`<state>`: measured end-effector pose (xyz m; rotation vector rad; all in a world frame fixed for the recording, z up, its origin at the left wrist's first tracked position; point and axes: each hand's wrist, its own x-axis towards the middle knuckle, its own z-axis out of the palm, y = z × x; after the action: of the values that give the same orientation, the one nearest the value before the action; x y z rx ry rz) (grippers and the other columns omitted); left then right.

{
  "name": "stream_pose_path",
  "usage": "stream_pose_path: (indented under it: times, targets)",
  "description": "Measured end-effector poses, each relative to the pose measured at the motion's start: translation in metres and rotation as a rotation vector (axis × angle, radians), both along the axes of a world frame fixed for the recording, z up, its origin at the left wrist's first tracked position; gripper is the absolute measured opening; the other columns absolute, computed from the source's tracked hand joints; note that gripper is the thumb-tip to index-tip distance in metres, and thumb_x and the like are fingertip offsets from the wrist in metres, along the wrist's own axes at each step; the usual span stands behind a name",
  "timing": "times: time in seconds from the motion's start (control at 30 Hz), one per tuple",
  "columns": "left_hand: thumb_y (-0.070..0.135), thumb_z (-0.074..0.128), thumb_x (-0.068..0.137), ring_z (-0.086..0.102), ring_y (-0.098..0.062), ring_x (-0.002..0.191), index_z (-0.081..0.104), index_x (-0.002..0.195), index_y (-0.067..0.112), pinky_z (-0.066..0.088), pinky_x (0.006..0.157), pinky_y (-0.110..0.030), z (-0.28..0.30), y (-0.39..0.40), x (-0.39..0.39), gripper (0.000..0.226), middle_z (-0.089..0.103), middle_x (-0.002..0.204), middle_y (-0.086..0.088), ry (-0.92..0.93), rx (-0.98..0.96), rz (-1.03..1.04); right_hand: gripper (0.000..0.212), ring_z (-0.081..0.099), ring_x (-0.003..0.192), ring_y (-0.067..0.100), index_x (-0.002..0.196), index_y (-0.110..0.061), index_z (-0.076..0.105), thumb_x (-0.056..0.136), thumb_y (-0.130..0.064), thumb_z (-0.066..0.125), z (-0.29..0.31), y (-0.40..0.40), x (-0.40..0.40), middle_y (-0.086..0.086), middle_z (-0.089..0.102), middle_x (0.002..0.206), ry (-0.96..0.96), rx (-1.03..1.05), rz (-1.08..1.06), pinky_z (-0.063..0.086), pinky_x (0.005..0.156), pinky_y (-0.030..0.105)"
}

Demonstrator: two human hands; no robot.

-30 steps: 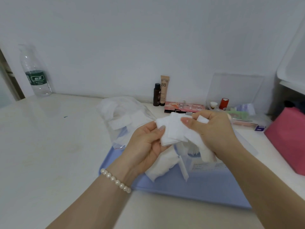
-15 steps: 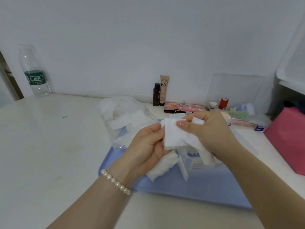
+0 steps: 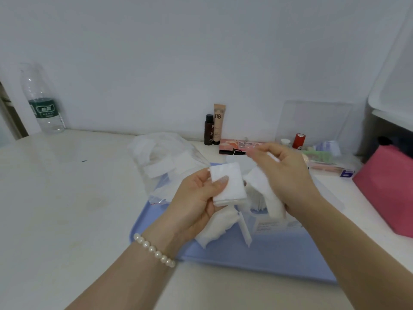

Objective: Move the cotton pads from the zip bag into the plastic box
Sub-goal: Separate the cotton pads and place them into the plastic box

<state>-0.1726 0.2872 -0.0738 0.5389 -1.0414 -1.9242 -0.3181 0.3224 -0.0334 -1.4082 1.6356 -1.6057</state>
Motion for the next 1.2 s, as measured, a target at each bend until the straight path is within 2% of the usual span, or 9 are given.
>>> stream_pose_path:
  times: [0.1, 0.17, 0.33, 0.43, 0.5, 0.77, 0.93, 1.07, 1.2]
  targets:
    - [-0.002, 0.055, 0.087, 0.069, -0.024, 0.073, 0.053, 0.117, 0.015, 0.058, 0.062, -0.032, -0.004, 0.003, -0.002, 0.034, 0.07, 0.085, -0.016, -0.172, -0.114, 0.112, 0.014, 0.031, 0.046, 0.003, 0.072, -0.005, 0.047, 0.07, -0.019, 0.045, 0.003, 0.0, -0.002, -0.008, 0.036, 0.057, -0.12, -0.004, -0.01, 0.026, 0.05, 0.024]
    - [0.001, 0.055, 0.089, 0.067, -0.018, 0.064, 0.049, 0.118, 0.021, 0.056, 0.056, -0.029, -0.005, 0.007, -0.004, 0.037, 0.07, 0.071, -0.008, -0.212, -0.14, 0.104, 0.017, 0.028, 0.048, 0.005, 0.068, -0.006, 0.043, 0.059, -0.018, 0.038, 0.002, 0.002, 0.002, -0.007, 0.032, 0.055, -0.074, -0.009, 0.064, 0.024, 0.045, 0.021]
    - [0.001, 0.054, 0.089, 0.066, -0.015, 0.058, 0.047, 0.121, 0.016, 0.055, 0.054, -0.028, -0.001, 0.008, -0.003, 0.036, 0.07, 0.069, -0.005, -0.163, -0.082, 0.075, 0.011, 0.049, 0.053, 0.008, 0.059, -0.012, 0.059, 0.065, -0.016, 0.051, 0.007, 0.009, -0.001, -0.007, 0.053, 0.055, 0.106, 0.144, 0.303, 0.039, 0.047, 0.018]
    - [-0.004, 0.053, 0.088, 0.065, -0.012, 0.055, 0.047, 0.12, 0.012, 0.053, 0.05, -0.023, 0.003, 0.008, -0.001, 0.036, 0.07, 0.067, -0.002, -0.155, -0.057, 0.034, 0.024, 0.06, 0.054, 0.0, 0.073, -0.014, 0.069, 0.081, 0.007, 0.061, 0.016, 0.014, -0.006, -0.01, 0.068, 0.061, 0.045, 0.093, 0.444, 0.044, 0.047, 0.013]
    - [-0.006, 0.053, 0.087, 0.065, -0.013, 0.057, 0.048, 0.122, 0.01, 0.053, 0.051, -0.023, 0.004, 0.008, 0.0, 0.039, 0.071, 0.069, -0.003, -0.166, -0.061, 0.007, 0.022, 0.063, 0.059, -0.002, 0.079, -0.012, 0.07, 0.08, 0.008, 0.06, 0.017, 0.016, -0.006, -0.013, 0.07, 0.064, 0.056, 0.056, 0.503, 0.045, 0.051, 0.011]
    - [0.0, 0.051, 0.09, 0.064, -0.021, 0.074, 0.05, 0.125, 0.005, 0.054, 0.057, -0.027, 0.005, 0.005, 0.0, 0.035, 0.067, 0.093, -0.012, -0.115, 0.012, -0.049, 0.029, 0.063, 0.067, -0.009, 0.093, -0.023, 0.069, 0.08, 0.002, 0.065, 0.006, 0.009, -0.003, -0.025, 0.068, 0.068, 0.229, 0.01, 0.451, 0.042, 0.057, 0.004]
    - [0.01, 0.046, 0.094, 0.064, -0.021, 0.079, 0.053, 0.121, 0.004, 0.054, 0.061, -0.03, 0.004, 0.004, 0.0, 0.028, 0.067, 0.095, -0.013, -0.105, 0.024, -0.078, 0.028, 0.064, 0.071, -0.008, 0.082, -0.027, 0.071, 0.08, 0.0, 0.066, 0.003, 0.007, -0.005, -0.023, 0.07, 0.072, 0.277, 0.017, 0.466, 0.045, 0.064, 0.007]
    - [0.025, 0.055, 0.09, 0.062, -0.029, 0.092, 0.048, 0.128, 0.001, 0.055, 0.068, -0.036, 0.003, 0.002, 0.001, 0.045, 0.063, 0.111, -0.022, -0.127, -0.017, -0.102, 0.027, 0.064, 0.075, -0.006, 0.081, -0.028, 0.072, 0.08, -0.001, 0.067, 0.0, 0.003, -0.005, -0.022, 0.07, 0.073, 0.303, 0.022, 0.442, 0.047, 0.071, 0.009]
    - [0.007, 0.063, 0.073, 0.068, -0.021, 0.075, 0.047, 0.129, 0.008, 0.057, 0.063, -0.032, 0.0, 0.004, 0.003, 0.059, 0.069, 0.09, -0.014, -0.141, -0.091, -0.141, 0.026, 0.065, 0.076, -0.002, 0.082, -0.026, 0.072, 0.08, -0.001, 0.066, 0.001, 0.004, -0.006, -0.019, 0.072, 0.075, 0.293, 0.026, 0.452, 0.049, 0.072, 0.012]
